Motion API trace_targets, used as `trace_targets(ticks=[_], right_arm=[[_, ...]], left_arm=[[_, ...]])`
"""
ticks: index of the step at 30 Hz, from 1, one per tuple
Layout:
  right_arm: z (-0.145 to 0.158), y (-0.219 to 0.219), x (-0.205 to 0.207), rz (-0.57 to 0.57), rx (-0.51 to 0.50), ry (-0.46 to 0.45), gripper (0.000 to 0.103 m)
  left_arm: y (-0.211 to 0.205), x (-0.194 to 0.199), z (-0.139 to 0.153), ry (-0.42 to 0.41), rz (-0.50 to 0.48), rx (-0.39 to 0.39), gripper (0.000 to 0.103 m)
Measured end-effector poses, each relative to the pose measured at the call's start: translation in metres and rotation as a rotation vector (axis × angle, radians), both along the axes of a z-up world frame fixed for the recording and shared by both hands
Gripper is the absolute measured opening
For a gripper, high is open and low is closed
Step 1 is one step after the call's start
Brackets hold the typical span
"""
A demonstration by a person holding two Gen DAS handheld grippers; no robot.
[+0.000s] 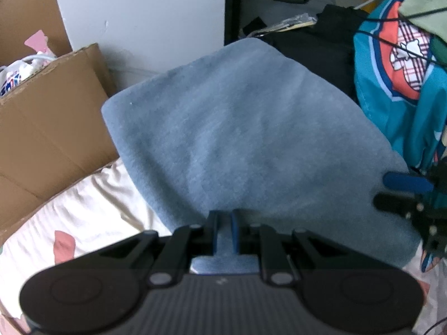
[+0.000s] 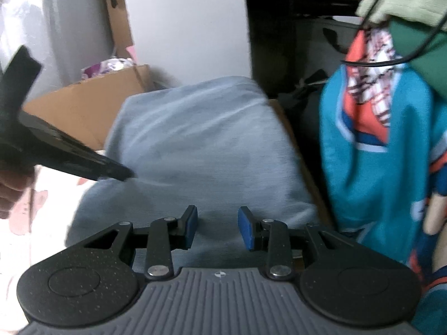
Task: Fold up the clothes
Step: 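Press the placed jeans flat with both grippers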
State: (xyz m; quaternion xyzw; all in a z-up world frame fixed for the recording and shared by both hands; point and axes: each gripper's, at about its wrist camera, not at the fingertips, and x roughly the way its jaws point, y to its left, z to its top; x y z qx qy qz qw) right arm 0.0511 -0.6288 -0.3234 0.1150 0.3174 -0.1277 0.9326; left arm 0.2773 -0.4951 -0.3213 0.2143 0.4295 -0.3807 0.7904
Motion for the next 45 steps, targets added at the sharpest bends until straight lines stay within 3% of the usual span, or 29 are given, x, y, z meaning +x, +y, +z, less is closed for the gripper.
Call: trace_targets(ticks=[9,16,22,29,38,42,45], right_arm=[[-0.008,0.044,0.018,0.091,-0.047,0.0,0.038],[-0.004,0.045,0.027,0.132,-0.038,0.01,0.038],[0.009,0.023,0.027,0.075,-0.045,-0.006,0.039],[0.022,-0.016,0.038,0.006,-0.062,-0.016,0.041],[0.001,-0.046,0.051,0.0,-0.067,0.094,0.042],[0.006,-0.044,0.054,-0.004,-0.067,0.076,0.043],[0.011,-0.044,0.057,-0.004,-0.073,0.062,0.044]], left_arm=[[0.001,0.003,-0.001,0.013,-0.015,0.004,0.013],[0.009,0.001,0.005,0.001,-0.013,-0.01,0.013],[0.018,0.01,0.024,0.052,-0.013,-0.083,0.013],[0.015,0.031,0.04,-0.042,0.016,-0.116,0.015],[-0.001,0.044,0.03,-0.084,0.016,-0.086,0.017],[-0.009,0.044,0.035,-0.079,0.03,-0.051,0.017],[-0.007,0.048,0.042,-0.06,0.051,-0.071,0.017]])
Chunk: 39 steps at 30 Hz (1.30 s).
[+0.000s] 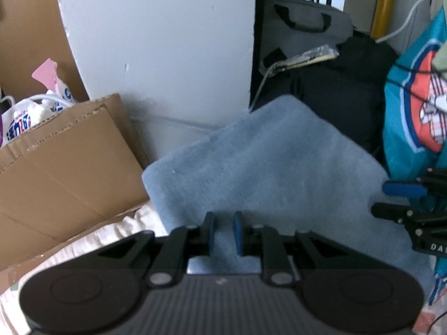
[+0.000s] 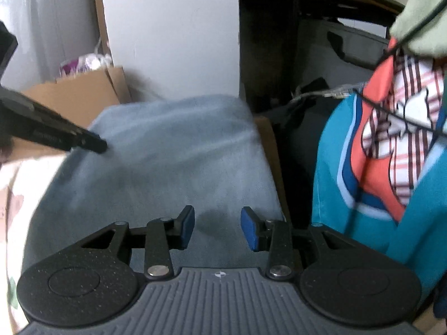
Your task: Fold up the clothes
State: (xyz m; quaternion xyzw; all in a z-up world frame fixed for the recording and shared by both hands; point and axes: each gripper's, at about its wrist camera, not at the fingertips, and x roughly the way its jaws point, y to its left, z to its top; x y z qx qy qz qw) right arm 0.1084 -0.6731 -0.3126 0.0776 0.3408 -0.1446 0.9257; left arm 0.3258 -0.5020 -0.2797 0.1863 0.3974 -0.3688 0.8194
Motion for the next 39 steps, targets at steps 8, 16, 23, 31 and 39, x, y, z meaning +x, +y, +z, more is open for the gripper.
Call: trace_targets(ticks=[8,16,23,31,39], right_arm=[[0.013,-0.014,0.032,0.015,-0.053,-0.007,0.043],[0.018,-0.038,0.092,-0.015,-0.03,-0.005,0.043],[0.007,-0.038,0.127,0.033,-0.048,0.009,0.04],[0.007,-0.03,0.147,0.056,-0.084,0.02,0.036],[0.005,-0.041,0.151,0.026,-0.019,0.009,0.035]], left_arm=[[0.002,0.018,0.004,-0.013,0.026,-0.036,0.017],[0.009,0.036,-0.012,0.023,0.06,-0.061,0.017],[0.011,0.038,-0.023,0.025,0.092,-0.046,0.017],[0.015,0.033,-0.011,-0.013,0.094,-0.088,0.014],[0.01,0.03,0.015,0.027,0.045,-0.176,0.015]])
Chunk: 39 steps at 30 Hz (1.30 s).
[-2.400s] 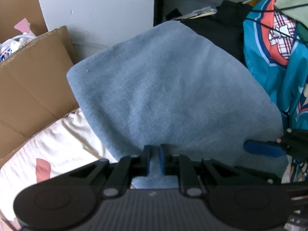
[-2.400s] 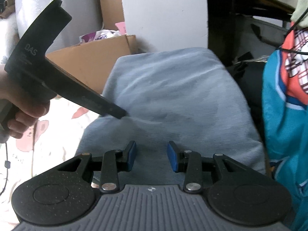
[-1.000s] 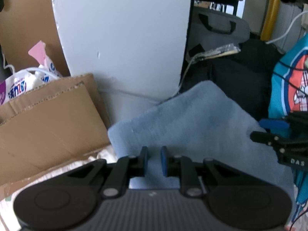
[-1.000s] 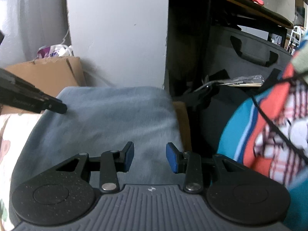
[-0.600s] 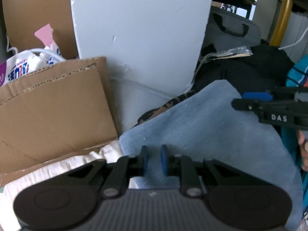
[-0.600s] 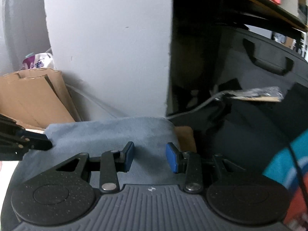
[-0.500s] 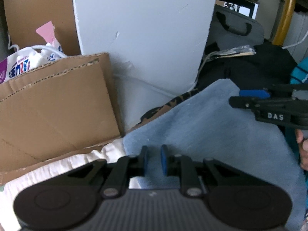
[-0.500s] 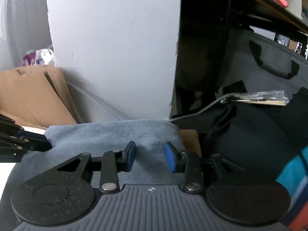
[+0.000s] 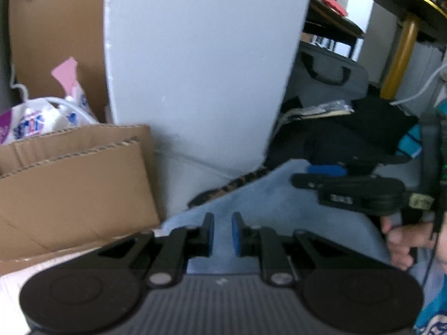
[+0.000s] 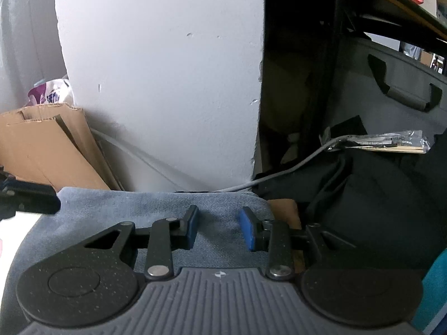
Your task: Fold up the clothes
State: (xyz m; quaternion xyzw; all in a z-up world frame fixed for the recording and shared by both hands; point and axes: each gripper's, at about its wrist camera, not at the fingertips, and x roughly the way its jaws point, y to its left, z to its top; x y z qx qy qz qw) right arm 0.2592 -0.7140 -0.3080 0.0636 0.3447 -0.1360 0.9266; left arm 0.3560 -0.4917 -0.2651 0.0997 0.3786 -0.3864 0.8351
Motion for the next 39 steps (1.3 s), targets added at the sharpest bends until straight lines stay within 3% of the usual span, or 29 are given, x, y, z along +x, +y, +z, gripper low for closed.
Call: trace_targets(ticks=[4,7,10,13,16,18,24,32,39], right_arm=[[-0.008,0.0,0.006,-0.001,0.007,0.037,0.036],[-0.018,-0.006,0.011,-0.01,0.049,0.07,0.039],[-0.024,-0.004,0.016,0.011,0.016,0.098,0.04],[-0.027,0.002,0.018,0.035,-0.032,0.109,0.04],[-0.028,0.0,0.016,0.031,-0.021,0.098,0.04],[-0.027,-0.002,0.016,0.024,-0.007,0.095,0.04],[-0.006,0.005,0.005,0.053,-0.053,0.111,0.041],[0.024,0.031,-0.019,0.179,-0.048,0.031,0.044],[0.005,0.056,-0.028,0.27,-0.028,0.063,0.045]], left_arm=[[-0.007,-0.007,-0.022,0.032,-0.054,0.031,0.017],[-0.004,-0.003,-0.035,0.025,-0.039,0.016,0.018],[-0.005,0.002,-0.041,0.032,-0.025,0.021,0.018],[-0.008,0.003,-0.041,0.019,-0.048,0.045,0.019],[-0.004,0.01,-0.04,0.072,-0.027,0.014,0.018],[-0.005,0.008,-0.037,0.059,-0.026,0.02,0.019],[-0.001,0.0,-0.02,0.044,-0.005,0.024,0.018],[0.005,-0.011,0.004,0.028,-0.002,-0.021,0.018],[0.0,-0.027,-0.024,0.022,-0.034,0.02,0.018]])
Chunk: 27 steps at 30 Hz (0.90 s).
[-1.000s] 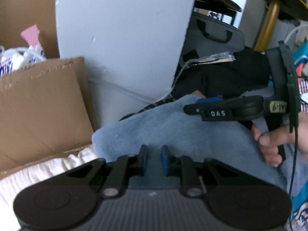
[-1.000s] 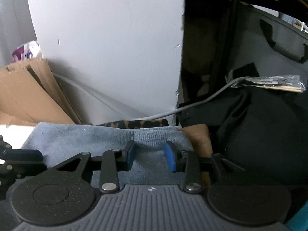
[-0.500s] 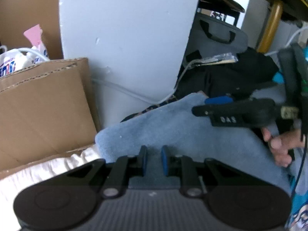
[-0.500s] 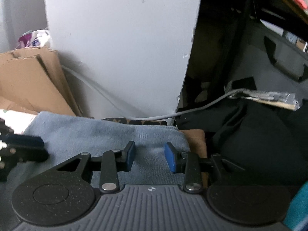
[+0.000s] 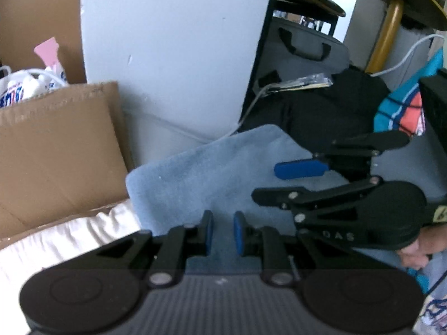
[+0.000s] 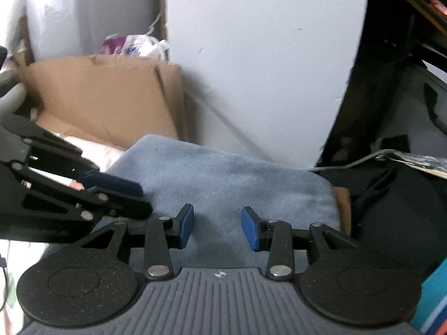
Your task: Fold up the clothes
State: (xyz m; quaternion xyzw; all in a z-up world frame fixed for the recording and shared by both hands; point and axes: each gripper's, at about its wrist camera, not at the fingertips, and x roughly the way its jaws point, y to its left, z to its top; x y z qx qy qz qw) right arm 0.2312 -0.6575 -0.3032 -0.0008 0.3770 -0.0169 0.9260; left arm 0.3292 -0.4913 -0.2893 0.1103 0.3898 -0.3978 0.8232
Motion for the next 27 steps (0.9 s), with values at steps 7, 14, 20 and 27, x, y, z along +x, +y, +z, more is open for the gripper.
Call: trace_targets(ticks=[7,14,20,27], right_arm=[[-0.018,-0.014,-0.007,-0.039,0.072,-0.018,0.061],[-0.011,-0.016,-0.008,-0.066,0.082,0.002,0.062],[0.015,-0.005,-0.054,-0.035,0.003,-0.025,0.062],[0.015,0.011,-0.102,-0.049,0.045,-0.043,0.062]], left_arm=[[-0.001,0.004,-0.009,0.006,0.007,-0.004,0.018],[0.012,0.012,-0.005,0.104,0.019,-0.08,0.016],[0.025,0.002,0.022,0.154,-0.023,-0.106,0.017],[0.023,-0.025,0.006,0.108,-0.085,-0.054,0.018]])
